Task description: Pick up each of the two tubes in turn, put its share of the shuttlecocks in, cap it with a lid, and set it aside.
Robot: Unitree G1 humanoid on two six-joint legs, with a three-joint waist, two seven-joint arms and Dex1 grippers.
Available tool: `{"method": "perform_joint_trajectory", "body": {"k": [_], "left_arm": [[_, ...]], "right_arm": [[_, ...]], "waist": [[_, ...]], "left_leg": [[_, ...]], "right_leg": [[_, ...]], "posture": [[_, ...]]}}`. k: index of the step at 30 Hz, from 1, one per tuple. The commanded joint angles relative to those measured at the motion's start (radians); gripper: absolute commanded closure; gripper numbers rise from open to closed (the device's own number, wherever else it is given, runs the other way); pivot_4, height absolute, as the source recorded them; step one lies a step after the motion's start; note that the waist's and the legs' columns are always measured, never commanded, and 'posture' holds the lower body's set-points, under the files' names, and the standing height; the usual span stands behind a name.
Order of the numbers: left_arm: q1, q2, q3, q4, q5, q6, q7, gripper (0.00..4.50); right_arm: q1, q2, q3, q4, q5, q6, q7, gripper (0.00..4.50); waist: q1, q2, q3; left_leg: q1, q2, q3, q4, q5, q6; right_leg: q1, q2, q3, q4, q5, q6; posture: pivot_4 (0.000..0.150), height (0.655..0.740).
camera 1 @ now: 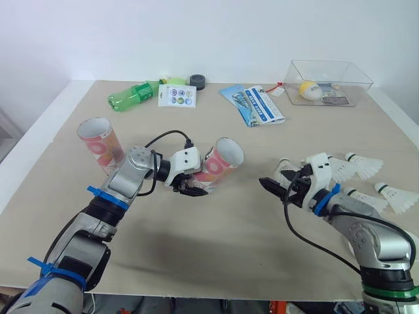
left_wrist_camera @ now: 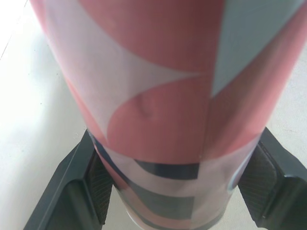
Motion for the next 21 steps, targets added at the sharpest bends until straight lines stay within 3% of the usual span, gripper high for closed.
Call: {"method": "perform_joint_trajectory", "body": {"k": [1,17,21], "left_arm": [[0.007,-0.003,-0.006,-0.02,-0.005,0.01,-0.004,1.46],[0.004,-0.009,-0.005,-0.009,-0.003,0.003,0.004,1.46],[0.003,-0.011,-0.007,-0.005,-0.001,-0.001,0.006,1.46]], "right_arm": [[-0.028,0.005,-0.007,0.013,-0.028,-0.027,-0.023,0.08],[-0.088,0.04,-0.003,0.092,-0.114,-0.057,-0.085,0.08],[-0.095,0.022,-0.008,0.111,-0.139,-0.08,-0.082,1.33]], "waist": [[0.0,0.0,0.0],[0.0,0.0,0.0],[0.0,0.0,0.0]], "left_leg": [[0.0,0.0,0.0,0.0,0.0,0.0],[0.0,0.0,0.0,0.0,0.0,0.0],[0.0,0.0,0.0,0.0,0.0,0.0]], "right_leg": [[0.0,0.0,0.0,0.0,0.0,0.0],[0.0,0.0,0.0,0.0,0.0,0.0],[0.0,0.0,0.0,0.0,0.0,0.0]], "posture": [[0.15,0.74],[0.15,0.74],[0.15,0.74]]}}
